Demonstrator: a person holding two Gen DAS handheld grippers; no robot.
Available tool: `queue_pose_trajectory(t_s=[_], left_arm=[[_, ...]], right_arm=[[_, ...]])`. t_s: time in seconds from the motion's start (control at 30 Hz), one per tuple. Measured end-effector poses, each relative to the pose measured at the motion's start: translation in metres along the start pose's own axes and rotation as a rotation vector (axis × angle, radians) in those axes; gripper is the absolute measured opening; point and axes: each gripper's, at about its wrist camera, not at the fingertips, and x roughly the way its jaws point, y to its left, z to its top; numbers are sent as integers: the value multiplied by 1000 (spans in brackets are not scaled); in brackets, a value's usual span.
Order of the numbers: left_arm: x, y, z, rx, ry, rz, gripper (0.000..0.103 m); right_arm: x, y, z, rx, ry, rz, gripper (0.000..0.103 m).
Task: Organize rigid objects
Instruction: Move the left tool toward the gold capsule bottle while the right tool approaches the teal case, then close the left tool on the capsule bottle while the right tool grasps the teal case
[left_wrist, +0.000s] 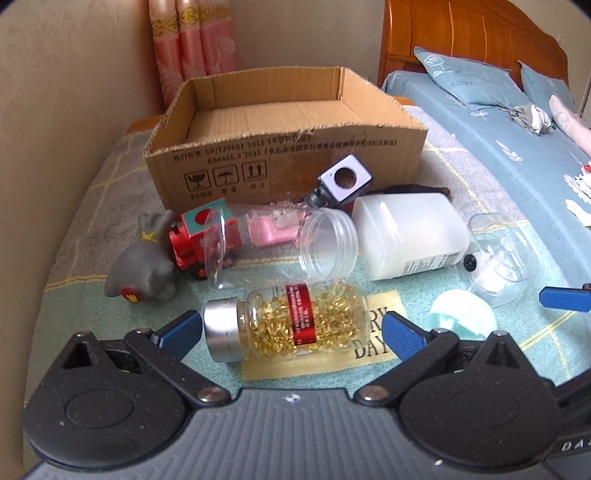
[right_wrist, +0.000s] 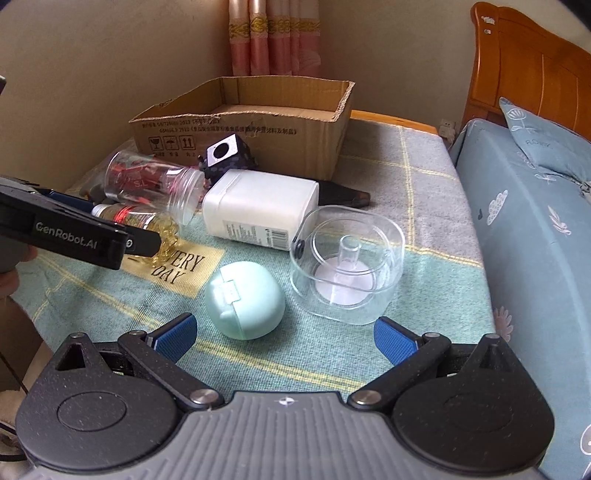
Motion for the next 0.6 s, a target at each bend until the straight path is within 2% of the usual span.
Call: queue_pose_trajectory(t_s=[0.23,0.33,0.6], left_arm=[[6,14,-7,-16,26,-6,102],[0,22,-15,2,20,2,102],[9,24,-27,81,4,-2,102]], right_arm=[[16,10,-3,-51,46,21,103],[18,16,-4,-100,38,12,103],[17,18,-8,-115,-3,32,103]])
